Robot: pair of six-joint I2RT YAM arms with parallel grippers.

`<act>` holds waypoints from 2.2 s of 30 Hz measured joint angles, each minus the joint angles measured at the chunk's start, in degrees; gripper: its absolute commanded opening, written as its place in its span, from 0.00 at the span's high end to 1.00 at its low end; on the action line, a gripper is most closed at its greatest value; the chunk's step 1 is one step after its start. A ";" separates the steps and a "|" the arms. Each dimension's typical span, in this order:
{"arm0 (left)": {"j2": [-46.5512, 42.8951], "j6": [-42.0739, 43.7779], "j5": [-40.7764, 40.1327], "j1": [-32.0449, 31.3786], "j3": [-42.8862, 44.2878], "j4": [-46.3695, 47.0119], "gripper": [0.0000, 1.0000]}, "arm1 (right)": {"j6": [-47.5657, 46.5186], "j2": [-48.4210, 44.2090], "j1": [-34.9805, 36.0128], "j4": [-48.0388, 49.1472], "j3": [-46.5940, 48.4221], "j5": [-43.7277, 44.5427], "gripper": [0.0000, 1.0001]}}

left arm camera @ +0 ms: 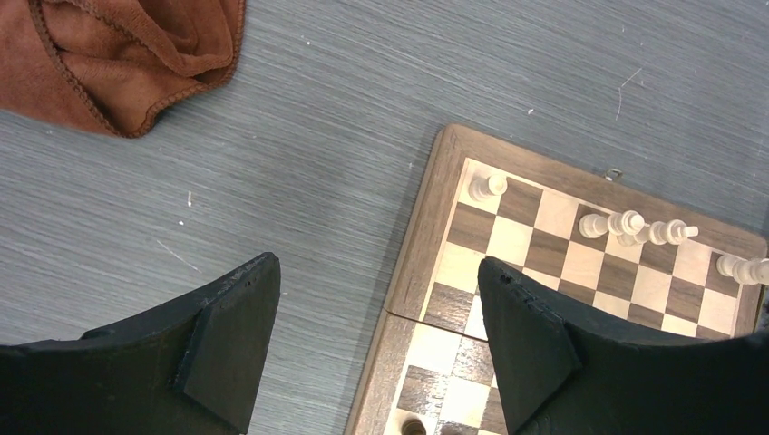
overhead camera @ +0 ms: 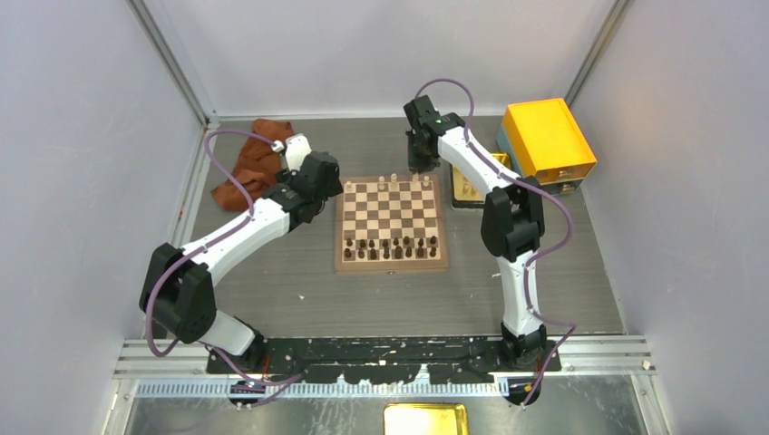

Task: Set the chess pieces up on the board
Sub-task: Place the chess piece on the chessboard.

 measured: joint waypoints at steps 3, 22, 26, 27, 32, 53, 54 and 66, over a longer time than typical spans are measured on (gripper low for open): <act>0.00 0.00 0.00 0.00 -0.04 0.00 0.19 | 0.15 0.50 -0.02 -0.44 0.33 -0.11 0.99; -0.04 0.02 -0.02 0.00 -0.26 0.02 0.19 | 0.48 4.26 -0.02 -0.48 1.62 -0.63 0.99; -0.04 0.02 -0.02 0.00 -0.26 0.02 0.19 | 0.48 4.96 -0.17 -0.50 1.64 -0.66 0.99; -0.04 0.02 -0.02 0.00 -0.26 0.02 0.19 | 0.48 4.98 -0.17 -0.50 1.64 -0.63 0.99; -0.04 0.02 -0.02 0.00 -0.26 0.02 0.19 | 0.46 4.98 -0.28 -0.48 1.77 -0.63 0.99; -0.04 0.00 -0.02 0.00 -0.28 0.13 0.19 | 0.44 5.99 -0.63 -0.28 1.79 -0.98 0.99; -0.04 0.00 -0.02 0.00 -0.28 0.13 0.19 | 0.44 6.03 -0.66 -0.28 1.79 -1.03 0.99; -0.04 0.00 -0.02 0.00 -0.31 0.22 0.19 | 0.42 6.14 -0.68 -0.20 1.79 -1.07 0.95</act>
